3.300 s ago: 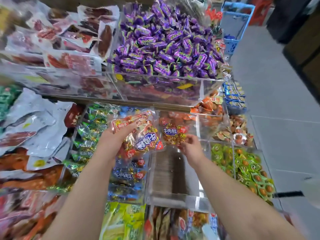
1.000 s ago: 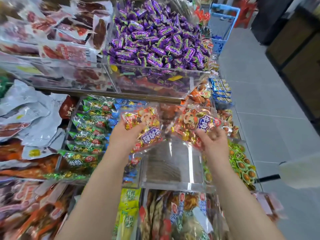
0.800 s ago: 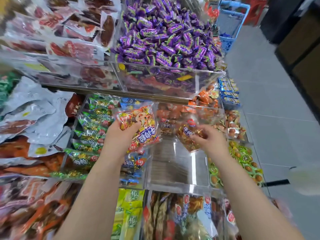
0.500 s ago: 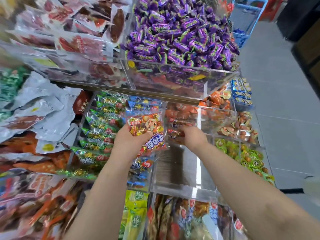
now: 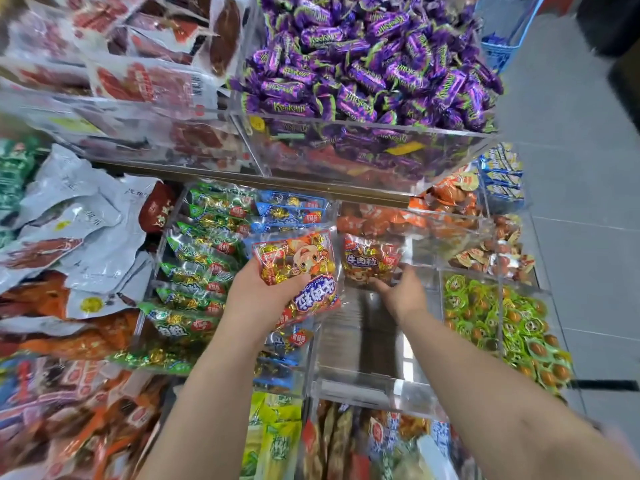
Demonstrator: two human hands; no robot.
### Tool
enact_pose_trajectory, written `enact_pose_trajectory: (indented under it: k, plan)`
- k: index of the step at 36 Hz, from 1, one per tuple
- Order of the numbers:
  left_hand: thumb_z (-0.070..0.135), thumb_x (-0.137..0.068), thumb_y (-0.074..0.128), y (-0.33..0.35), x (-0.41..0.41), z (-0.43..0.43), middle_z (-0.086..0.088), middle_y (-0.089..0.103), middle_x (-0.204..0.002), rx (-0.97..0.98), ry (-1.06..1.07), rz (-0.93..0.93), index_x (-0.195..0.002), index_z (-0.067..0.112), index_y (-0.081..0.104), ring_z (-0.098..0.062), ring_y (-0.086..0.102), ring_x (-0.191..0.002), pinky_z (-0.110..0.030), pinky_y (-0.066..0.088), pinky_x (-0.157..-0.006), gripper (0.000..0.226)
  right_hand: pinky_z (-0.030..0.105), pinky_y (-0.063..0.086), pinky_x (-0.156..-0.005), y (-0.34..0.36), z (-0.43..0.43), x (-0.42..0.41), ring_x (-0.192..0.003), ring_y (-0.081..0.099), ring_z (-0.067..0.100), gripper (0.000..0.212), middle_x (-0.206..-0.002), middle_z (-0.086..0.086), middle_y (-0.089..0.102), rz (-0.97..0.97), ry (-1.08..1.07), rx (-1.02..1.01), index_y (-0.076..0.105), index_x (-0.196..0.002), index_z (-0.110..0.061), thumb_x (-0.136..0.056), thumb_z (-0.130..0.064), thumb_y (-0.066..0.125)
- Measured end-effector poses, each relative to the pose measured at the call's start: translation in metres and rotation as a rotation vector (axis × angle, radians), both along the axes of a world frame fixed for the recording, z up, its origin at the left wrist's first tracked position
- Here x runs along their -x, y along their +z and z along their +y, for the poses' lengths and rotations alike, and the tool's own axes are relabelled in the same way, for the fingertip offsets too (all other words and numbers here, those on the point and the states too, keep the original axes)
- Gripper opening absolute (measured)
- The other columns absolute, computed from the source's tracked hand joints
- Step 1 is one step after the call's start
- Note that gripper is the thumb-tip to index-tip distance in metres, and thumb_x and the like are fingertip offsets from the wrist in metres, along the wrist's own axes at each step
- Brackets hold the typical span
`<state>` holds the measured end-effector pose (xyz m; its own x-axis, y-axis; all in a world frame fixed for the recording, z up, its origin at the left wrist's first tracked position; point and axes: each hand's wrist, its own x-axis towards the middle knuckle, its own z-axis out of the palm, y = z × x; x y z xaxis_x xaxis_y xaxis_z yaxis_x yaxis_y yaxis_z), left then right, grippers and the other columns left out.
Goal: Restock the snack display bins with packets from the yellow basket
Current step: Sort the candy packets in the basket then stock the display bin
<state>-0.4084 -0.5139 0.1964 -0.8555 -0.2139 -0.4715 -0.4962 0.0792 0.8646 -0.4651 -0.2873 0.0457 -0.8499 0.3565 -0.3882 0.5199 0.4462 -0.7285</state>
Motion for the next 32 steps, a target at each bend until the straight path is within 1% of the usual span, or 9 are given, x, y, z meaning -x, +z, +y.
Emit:
enact_pose_trajectory:
  k: [5,9,15,17,21,24,26,29,32]
  plan:
    - [0.022,-0.074,0.082,-0.001,-0.002,-0.002,0.006,0.074,-0.092,-0.010,0.000,-0.008,-0.092,0.032,0.061,-0.021,0.073,-0.083,-0.048,0.058,-0.080,0.030,0.035,0.045,-0.087,0.001,-0.016,0.017,-0.102,0.060,0.028,0.037,-0.109,0.007,0.064,-0.007,-0.032,-0.001,0.045,-0.101,-0.018,-0.081,-0.031,0.073]
    - [0.021,-0.076,0.081,0.000,-0.003,-0.002,0.007,0.075,-0.091,-0.025,-0.024,0.002,-0.093,0.033,0.061,-0.018,0.073,-0.083,-0.045,0.059,-0.079,0.029,0.041,0.043,-0.096,-0.001,-0.016,0.021,-0.107,0.057,0.029,0.040,-0.112,0.006,0.061,-0.043,-0.028,0.044,0.042,-0.105,-0.019,-0.081,-0.031,0.072]
    - [0.034,-0.094,0.059,0.010,-0.003,0.002,0.002,0.076,-0.092,-0.220,-0.003,-0.063,-0.108,0.027,0.062,-0.019,0.074,-0.081,-0.035,0.060,-0.065,0.016,0.046,0.032,-0.109,0.008,-0.013,0.009,-0.130,0.037,0.038,0.091,-0.140,0.021,0.037,-0.121,-0.096,-0.075,0.026,-0.141,-0.005,-0.075,-0.044,0.076]
    - [0.033,-0.096,0.056,0.013,-0.002,0.005,-0.002,0.076,-0.094,-0.318,0.040,-0.071,-0.111,0.021,0.061,-0.021,0.074,-0.083,-0.036,0.060,-0.065,0.019,0.045,0.030,-0.109,0.018,-0.015,-0.004,-0.131,0.033,0.038,0.090,-0.142,0.022,0.031,-0.071,-0.187,-0.053,0.024,-0.142,-0.006,-0.077,-0.042,0.074]
    - [0.034,-0.094,0.058,0.015,0.001,0.013,-0.008,0.071,-0.113,-0.387,0.115,-0.054,-0.127,0.014,0.055,-0.027,0.068,-0.103,-0.052,0.052,-0.093,0.039,0.034,0.050,-0.084,0.062,-0.020,-0.040,-0.092,0.058,0.017,0.037,-0.098,0.001,0.062,0.093,-0.247,0.510,0.056,-0.108,-0.011,-0.086,-0.041,0.062]
    - [0.031,-0.096,0.057,0.017,0.001,0.029,-0.009,0.068,-0.117,-0.378,0.152,-0.009,-0.130,0.013,0.053,-0.025,0.068,-0.104,-0.046,0.056,-0.087,0.039,0.023,0.051,-0.065,0.093,-0.035,-0.070,-0.074,0.065,0.011,0.030,-0.079,-0.002,0.070,0.113,-0.151,0.966,0.064,-0.091,-0.013,-0.077,-0.040,0.062]
    - [0.021,-0.098,0.055,0.019,0.000,0.041,-0.011,0.070,-0.110,-0.359,0.142,0.059,-0.122,0.011,0.057,-0.023,0.071,-0.096,-0.041,0.059,-0.076,0.026,0.025,0.052,-0.068,0.105,-0.047,-0.084,-0.076,0.066,0.013,0.032,-0.086,0.001,0.072,0.122,-0.089,1.032,0.066,-0.094,-0.014,-0.071,-0.036,0.065]
    - [0.020,-0.096,0.058,0.017,-0.003,0.057,-0.012,0.070,-0.109,-0.176,-0.042,0.095,-0.116,0.010,0.060,-0.024,0.068,-0.100,-0.044,0.056,-0.087,0.023,0.028,0.055,-0.070,0.114,-0.055,-0.093,-0.074,0.067,0.014,0.030,-0.091,0.004,0.072,0.169,-0.169,1.139,0.063,-0.105,-0.012,-0.075,-0.019,0.066]
    - [0.035,-0.090,0.064,0.013,-0.002,0.059,0.011,0.067,-0.090,0.099,-0.144,0.202,-0.092,0.028,0.060,0.010,0.063,-0.080,-0.007,0.046,-0.070,0.008,0.027,0.053,-0.068,0.119,-0.046,-0.091,-0.075,0.065,0.015,0.022,-0.091,0.001,0.072,0.214,-0.257,1.091,0.061,-0.109,-0.015,-0.088,-0.010,0.060]
